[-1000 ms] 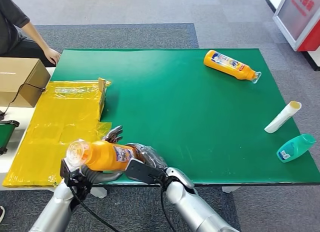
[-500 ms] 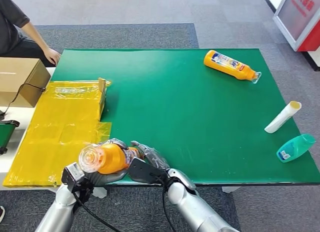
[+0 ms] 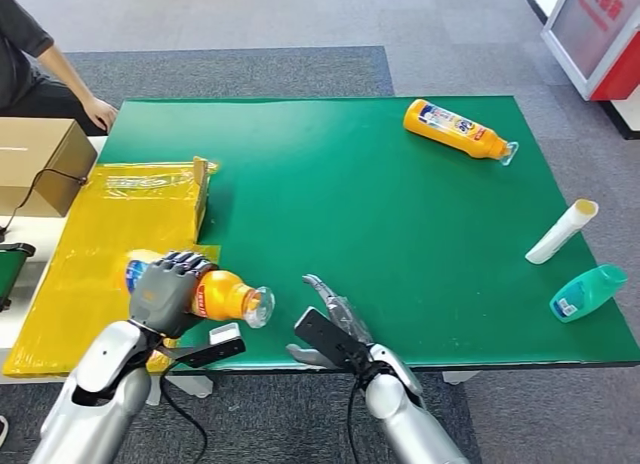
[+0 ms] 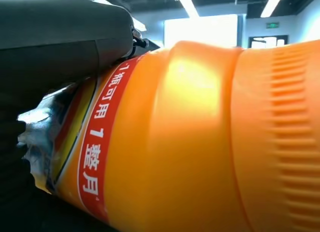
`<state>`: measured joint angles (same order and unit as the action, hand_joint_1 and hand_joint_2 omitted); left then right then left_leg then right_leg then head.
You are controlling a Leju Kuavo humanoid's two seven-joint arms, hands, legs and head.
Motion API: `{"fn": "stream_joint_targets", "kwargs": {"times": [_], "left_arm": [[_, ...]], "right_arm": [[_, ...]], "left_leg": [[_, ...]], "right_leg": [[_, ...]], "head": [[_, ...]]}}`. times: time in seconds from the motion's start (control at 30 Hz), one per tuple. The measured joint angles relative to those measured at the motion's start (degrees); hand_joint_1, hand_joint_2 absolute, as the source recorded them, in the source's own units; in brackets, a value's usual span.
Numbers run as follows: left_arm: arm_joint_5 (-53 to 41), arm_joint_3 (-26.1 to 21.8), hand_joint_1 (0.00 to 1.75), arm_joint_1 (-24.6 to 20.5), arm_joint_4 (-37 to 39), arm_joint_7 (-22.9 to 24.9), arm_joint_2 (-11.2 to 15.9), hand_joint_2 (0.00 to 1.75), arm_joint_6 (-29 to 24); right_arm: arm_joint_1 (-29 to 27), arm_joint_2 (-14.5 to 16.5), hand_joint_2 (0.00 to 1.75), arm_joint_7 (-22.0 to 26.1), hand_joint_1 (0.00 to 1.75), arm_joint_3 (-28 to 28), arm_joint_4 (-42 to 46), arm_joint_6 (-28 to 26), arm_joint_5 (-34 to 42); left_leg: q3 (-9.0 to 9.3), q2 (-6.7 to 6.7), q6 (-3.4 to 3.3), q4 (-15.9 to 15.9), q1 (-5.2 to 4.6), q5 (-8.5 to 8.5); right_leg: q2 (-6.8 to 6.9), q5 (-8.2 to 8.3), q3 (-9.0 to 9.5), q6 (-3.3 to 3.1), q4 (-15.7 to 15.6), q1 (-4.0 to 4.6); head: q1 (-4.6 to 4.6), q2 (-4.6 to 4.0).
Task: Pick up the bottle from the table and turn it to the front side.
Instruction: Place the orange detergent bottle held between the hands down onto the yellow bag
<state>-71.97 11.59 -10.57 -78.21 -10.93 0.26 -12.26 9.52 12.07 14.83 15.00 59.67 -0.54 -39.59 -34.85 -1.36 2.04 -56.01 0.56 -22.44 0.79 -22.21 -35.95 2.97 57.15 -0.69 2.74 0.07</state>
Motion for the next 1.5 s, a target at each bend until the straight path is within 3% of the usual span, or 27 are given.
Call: {"fn": "stream_joint_targets", "kwargs": {"times": [0.27,0.5,0.53,0.57,0.63,0.67,0.7,0.77,0.9,0.97,1.1,1.2,1.3,1.4,1.5], "left_arm": [[-10.36,-3.87,1.75,-5.56,8.43,5.04,7.31,1.75,0.53],[-11.40,-5.76,1.73,-8.50,20.64,5.24,9.63,1.75,-0.49],[-11.43,-6.01,1.58,-9.03,22.01,5.28,9.62,1.75,-0.74],[-11.46,-6.23,1.25,-9.63,23.24,5.32,9.58,1.75,-0.97],[-11.48,-6.51,0.39,-10.82,25.43,5.36,9.46,1.75,-1.29],[-11.40,-6.62,0.10,-11.34,26.35,5.32,9.34,1.75,-1.49],[-11.13,-6.82,0.00,-11.85,27.25,5.10,9.14,1.75,-1.76],[-9.61,-7.79,0.00,-12.70,28.92,3.98,8.48,1.75,-2.31],[-1.43,-11.35,0.00,-13.02,30.11,-1.38,6.34,0.00,-0.83],[4.89,-13.39,0.00,-12.56,29.59,-5.35,5.09,0.00,1.98],[28.66,-17.92,0.00,-9.12,21.74,-16.88,1.71,1.75,14.22],[43.91,-20.15,0.00,-2.84,11.60,-19.98,-2.28,1.75,22.59],[52.38,-20.91,0.00,3.66,4.22,-20.40,-5.99,1.75,26.34],[57.71,-22.12,0.00,8.37,0.74,-21.17,-9.31,1.75,27.93],[62.12,-24.02,0.00,10.22,1.45,-22.99,-10.95,1.75,31.04]], "right_arm": [[-2.26,-0.20,1.75,1.12,0.00,-3.07,2.76,1.31,-0.18],[-2.78,-0.20,1.75,2.14,0.00,-3.87,2.77,2.09,0.63],[-2.77,-0.20,1.75,2.20,0.00,-3.90,2.76,2.24,0.72],[-2.77,-0.20,1.75,2.23,0.00,-3.92,2.74,2.38,0.79],[-2.77,-0.20,1.75,2.32,0.00,-3.94,2.70,2.58,0.87],[-2.77,-0.20,1.75,2.37,0.00,-3.95,2.68,2.62,0.92],[-2.77,-0.20,1.75,2.41,0.00,-3.96,2.67,2.65,0.98],[-2.79,-0.20,1.75,2.48,0.00,-3.96,2.65,2.74,1.16],[-3.28,-0.20,1.75,2.49,0.00,-4.00,2.72,2.87,1.73],[-3.82,-0.20,1.75,2.33,0.00,-4.04,2.94,2.90,2.04],[-5.36,-0.27,1.75,1.86,0.00,-4.60,4.20,2.81,2.78],[-7.02,-0.33,1.75,1.51,0.00,-5.74,5.62,2.63,3.10],[-8.50,-0.35,1.75,1.37,0.00,-6.89,6.80,2.51,3.02],[-9.74,-0.35,1.75,1.20,0.00,-7.80,7.70,2.49,2.77],[-10.41,-0.35,1.75,1.17,0.00,-8.30,8.38,2.70,2.62]], "left_leg": [[0.00,0.00,0.04,0.00,0.02,0.10],[-0.01,0.02,0.04,0.00,0.02,0.09],[0.00,0.04,0.05,0.00,0.02,0.09],[0.00,0.05,0.05,0.00,0.02,0.09],[0.02,0.05,0.05,0.00,0.02,0.08],[0.04,0.05,0.05,0.00,0.02,0.08],[0.05,0.06,0.05,0.01,0.02,0.09],[0.10,0.06,0.06,0.01,0.02,0.11],[0.12,0.06,0.02,0.01,0.02,0.22],[0.12,0.06,0.01,0.01,0.01,0.25],[0.17,0.04,-0.06,0.01,-0.06,0.19],[0.21,0.04,-0.16,0.01,-0.12,0.02],[0.21,0.04,-0.23,0.01,-0.17,-0.15],[0.18,0.04,-0.24,0.01,-0.19,-0.22],[0.18,0.04,-0.21,0.01,-0.17,-0.24]], "right_leg": [[-0.01,0.01,0.01,-0.01,0.01,0.02],[0.00,0.02,0.03,0.00,0.01,0.01],[0.00,0.01,0.04,0.00,0.01,0.01],[0.01,0.01,0.06,0.00,0.01,0.01],[0.01,0.00,0.08,0.00,0.01,0.01],[0.01,0.00,0.09,0.00,0.01,0.01],[0.01,0.01,0.11,-0.01,0.01,0.01],[0.02,0.03,0.14,-0.02,0.01,0.01],[0.02,0.12,0.16,-0.04,0.01,0.01],[0.02,0.15,0.17,-0.03,0.01,0.00],[0.01,0.12,0.23,0.02,0.01,-0.10],[0.00,-0.01,0.27,0.14,0.00,-0.17],[0.01,-0.15,0.29,0.24,-0.02,-0.21],[0.01,-0.24,0.27,0.28,-0.02,-0.21],[0.01,-0.26,0.25,0.26,-0.02,-0.20]], "head": [[0.02,0.00],[0.01,0.00],[0.01,0.00],[0.01,0.00],[0.01,0.00],[0.01,0.00],[0.01,0.00],[0.01,0.00],[0.01,0.00],[0.02,0.00],[0.00,0.00],[0.02,0.00],[0.02,0.00],[0.02,0.00],[0.01,0.00]]}}
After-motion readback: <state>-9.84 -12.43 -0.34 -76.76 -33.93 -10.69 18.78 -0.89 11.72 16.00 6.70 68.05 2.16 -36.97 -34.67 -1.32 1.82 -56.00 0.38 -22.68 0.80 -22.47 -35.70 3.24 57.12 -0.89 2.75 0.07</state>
